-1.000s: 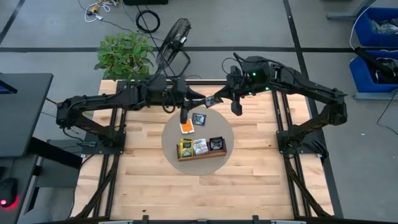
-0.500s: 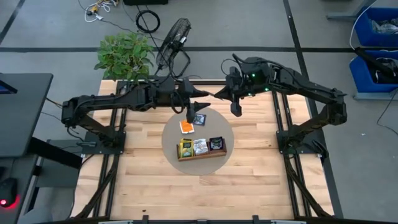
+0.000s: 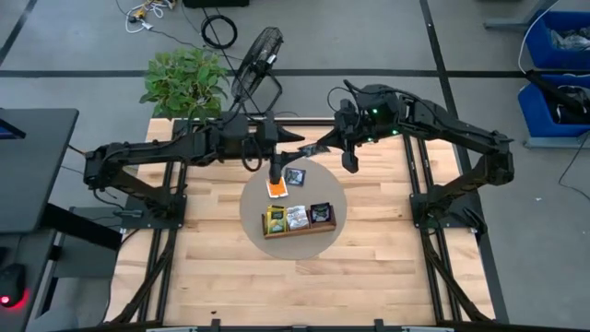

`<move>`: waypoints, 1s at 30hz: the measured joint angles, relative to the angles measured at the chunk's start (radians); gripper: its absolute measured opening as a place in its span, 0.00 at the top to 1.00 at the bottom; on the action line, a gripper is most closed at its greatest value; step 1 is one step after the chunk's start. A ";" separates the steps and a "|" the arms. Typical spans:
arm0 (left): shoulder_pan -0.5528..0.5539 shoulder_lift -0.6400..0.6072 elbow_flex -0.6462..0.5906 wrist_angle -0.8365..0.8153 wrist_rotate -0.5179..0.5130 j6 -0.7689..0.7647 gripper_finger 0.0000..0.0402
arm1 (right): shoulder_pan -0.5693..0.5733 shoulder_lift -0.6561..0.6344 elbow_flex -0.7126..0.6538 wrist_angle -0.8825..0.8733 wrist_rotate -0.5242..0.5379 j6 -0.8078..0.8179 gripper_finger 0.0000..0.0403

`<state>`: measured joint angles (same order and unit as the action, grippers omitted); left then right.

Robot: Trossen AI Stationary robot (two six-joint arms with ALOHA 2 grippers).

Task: Pick & Place Tea
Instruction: Put the violet tea bag into the right section of the wooden organizer

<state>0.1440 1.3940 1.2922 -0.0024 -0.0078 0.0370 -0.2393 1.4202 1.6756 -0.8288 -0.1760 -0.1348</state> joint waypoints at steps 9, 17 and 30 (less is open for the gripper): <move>0.017 0.049 -0.002 -0.013 0.000 -0.026 0.50 | 0.014 0.047 0.000 0.027 -0.050 0.014 1.00; 0.017 0.049 -0.002 -0.045 0.004 -0.026 0.55 | 0.015 0.049 0.000 0.055 -0.050 0.014 1.00; 0.017 0.049 -0.002 -0.064 0.004 -0.026 0.86 | 0.014 0.049 0.000 0.052 -0.050 0.021 1.00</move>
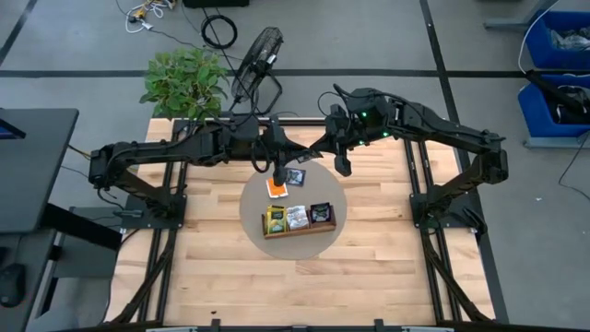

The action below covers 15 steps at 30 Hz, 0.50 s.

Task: Pick & Place Tea
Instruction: Put the violet tea bag into the right section of the wooden organizer

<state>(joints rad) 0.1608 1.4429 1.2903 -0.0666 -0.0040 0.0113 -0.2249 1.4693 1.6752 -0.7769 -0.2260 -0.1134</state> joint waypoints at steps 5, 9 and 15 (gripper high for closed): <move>0.000 0.000 0.000 -0.007 0.023 0.004 0.98 | 0.000 0.000 0.000 -0.001 -0.002 0.000 1.00; -0.002 0.000 0.001 -0.015 0.029 0.019 0.99 | 0.000 0.000 0.000 -0.002 -0.003 -0.015 0.94; -0.002 0.000 0.001 -0.013 -0.015 0.026 0.99 | -0.014 -0.043 0.000 -0.001 0.010 -0.026 0.74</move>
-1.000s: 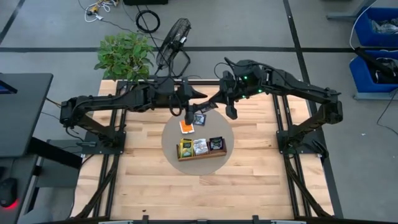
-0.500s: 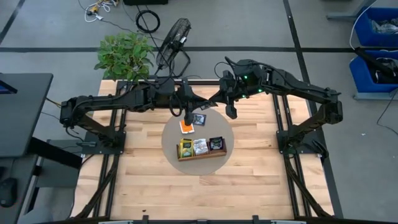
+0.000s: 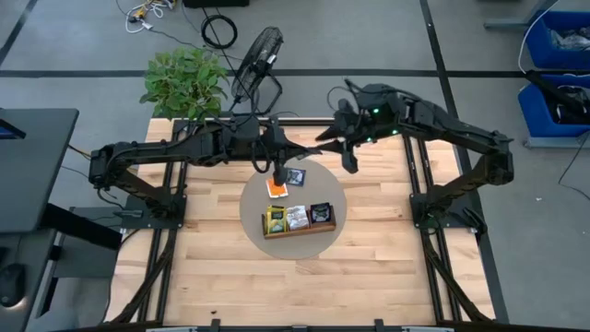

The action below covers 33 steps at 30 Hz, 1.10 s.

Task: Pick & Place Tea
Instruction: Put the violet tea bag into the right section of the wooden organizer

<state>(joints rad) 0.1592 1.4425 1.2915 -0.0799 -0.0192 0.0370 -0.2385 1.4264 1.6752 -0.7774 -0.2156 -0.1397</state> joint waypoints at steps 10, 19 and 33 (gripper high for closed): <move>-0.007 -0.001 -0.025 0.242 -0.063 0.007 1.00 | -0.097 -0.135 0.000 -0.070 0.025 0.063 0.47; -0.005 -0.001 -0.247 0.880 -0.055 -0.136 1.00 | -0.122 -0.202 0.000 0.030 -0.033 0.145 0.46; -0.006 -0.001 -0.338 1.105 -0.054 -0.235 1.00 | -0.076 -0.024 0.000 0.272 -0.155 0.197 0.47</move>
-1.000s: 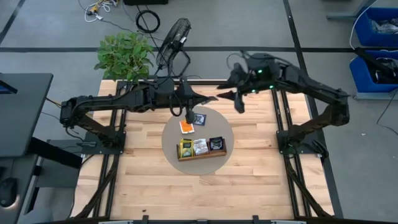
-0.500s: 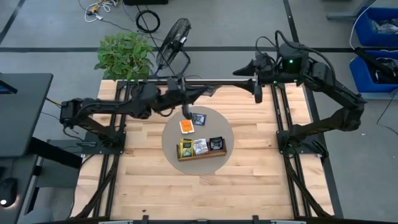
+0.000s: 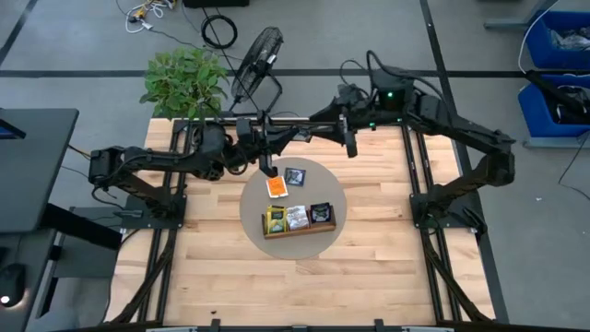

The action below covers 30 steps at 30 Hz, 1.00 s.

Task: Pick & Place Tea
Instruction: Put the violet tea bag into the right section of the wooden organizer

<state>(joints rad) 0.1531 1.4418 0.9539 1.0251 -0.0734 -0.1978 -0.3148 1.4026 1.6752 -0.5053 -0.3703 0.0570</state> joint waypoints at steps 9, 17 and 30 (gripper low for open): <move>0.000 0.000 0.000 0.000 0.001 0.001 1.00 | 0.005 0.012 0.000 0.037 -0.008 0.026 0.58; 0.000 0.000 0.000 0.003 0.001 0.003 1.00 | 0.005 0.012 0.000 0.017 -0.007 0.040 0.76; 0.000 0.000 0.000 -0.018 0.026 0.011 0.95 | -0.004 0.003 0.000 -0.023 -0.020 -0.003 0.99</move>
<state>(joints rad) 0.1532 1.4422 0.9543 1.0067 -0.0479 -0.1872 -0.3192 1.4059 1.6752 -0.5284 -0.3901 0.0538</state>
